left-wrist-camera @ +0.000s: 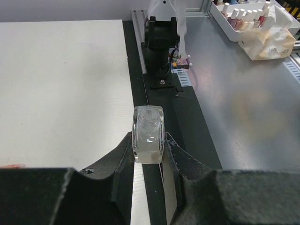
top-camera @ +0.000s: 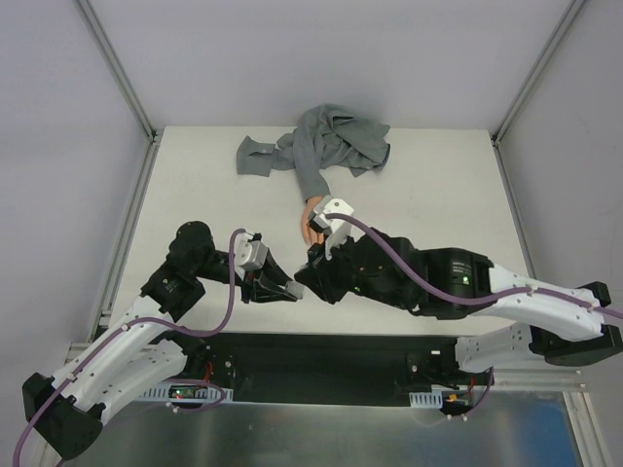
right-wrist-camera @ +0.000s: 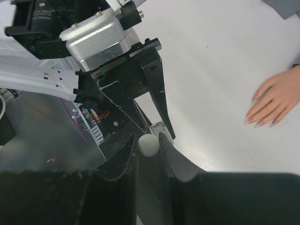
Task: Paint the nails
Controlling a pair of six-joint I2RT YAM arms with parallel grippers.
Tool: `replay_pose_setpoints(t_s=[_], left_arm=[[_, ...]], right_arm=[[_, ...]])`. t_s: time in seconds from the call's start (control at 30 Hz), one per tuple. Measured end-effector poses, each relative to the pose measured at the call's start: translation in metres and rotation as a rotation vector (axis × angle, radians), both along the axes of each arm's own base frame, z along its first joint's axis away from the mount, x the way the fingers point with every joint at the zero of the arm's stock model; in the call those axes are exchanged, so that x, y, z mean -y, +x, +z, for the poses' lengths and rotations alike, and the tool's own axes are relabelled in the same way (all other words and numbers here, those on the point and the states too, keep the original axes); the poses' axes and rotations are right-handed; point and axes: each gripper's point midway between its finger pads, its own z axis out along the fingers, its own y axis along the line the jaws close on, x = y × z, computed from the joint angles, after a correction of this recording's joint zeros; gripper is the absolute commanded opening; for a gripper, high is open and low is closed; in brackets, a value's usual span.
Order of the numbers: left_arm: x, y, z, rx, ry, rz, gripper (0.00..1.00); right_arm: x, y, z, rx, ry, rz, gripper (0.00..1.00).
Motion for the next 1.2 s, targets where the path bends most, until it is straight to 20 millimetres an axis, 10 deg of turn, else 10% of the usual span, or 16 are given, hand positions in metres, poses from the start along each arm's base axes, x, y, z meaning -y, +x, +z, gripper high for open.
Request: replay_pose_setpoints(t_s=[0.33,1.2], left_arm=[[-0.001,0.004,-0.008,0.004,0.024,0.029,0.00],[-0.001,0.006,-0.011,0.013,0.031,0.035,0.00]], right_arm=[[-0.017,0.010,-0.035,0.019,-0.130,-0.018,0.01],[-0.019,0.024,-0.039,0.006,-0.119,-0.043,0.01]])
